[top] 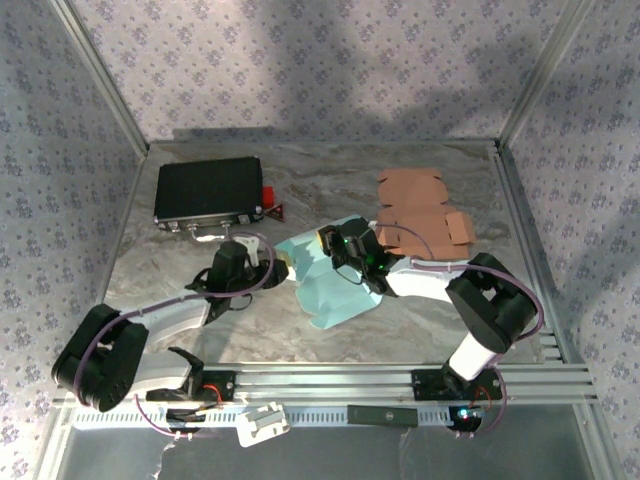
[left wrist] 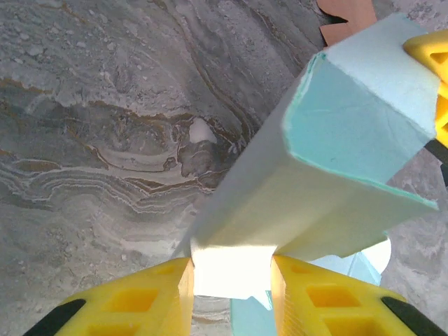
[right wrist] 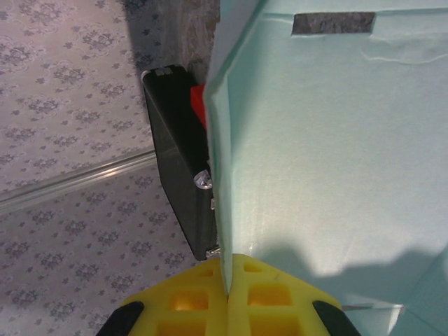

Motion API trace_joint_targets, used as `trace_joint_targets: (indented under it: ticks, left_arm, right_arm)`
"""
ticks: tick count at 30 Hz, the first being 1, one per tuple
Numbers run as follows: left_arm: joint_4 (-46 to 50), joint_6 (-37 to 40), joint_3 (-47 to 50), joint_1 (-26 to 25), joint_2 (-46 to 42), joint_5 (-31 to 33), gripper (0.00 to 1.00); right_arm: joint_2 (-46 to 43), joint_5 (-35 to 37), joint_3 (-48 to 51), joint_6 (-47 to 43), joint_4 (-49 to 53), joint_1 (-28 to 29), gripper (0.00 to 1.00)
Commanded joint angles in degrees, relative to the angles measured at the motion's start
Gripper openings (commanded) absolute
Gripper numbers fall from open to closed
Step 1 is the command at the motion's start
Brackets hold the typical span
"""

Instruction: Fold the paper box

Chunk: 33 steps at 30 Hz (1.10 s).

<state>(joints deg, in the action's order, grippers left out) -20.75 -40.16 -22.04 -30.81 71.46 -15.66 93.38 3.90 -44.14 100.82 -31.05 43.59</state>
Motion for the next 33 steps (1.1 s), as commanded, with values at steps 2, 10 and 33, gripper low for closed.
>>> trace_joint_targets:
  ticks: [2, 10, 33]
  left_arm:
    - [0.22, 3.12, -2.88, -1.66, 0.11, 2.32, 0.33]
    - [-0.14, 3.78, -3.97, -3.46, 2.91, 4.49, 0.31]
    - [8.41, 14.71, -2.44, -6.37, -4.21, 14.42, 0.36]
  right_arm:
    - [-0.92, 0.33, 1.30, -2.33, -2.76, 0.57, 0.00]
    - [-0.04, 1.19, 3.10, -2.81, -7.54, 1.19, 0.00]
    - [2.58, 0.28, 5.06, -4.46, -9.65, 0.54, 0.00]
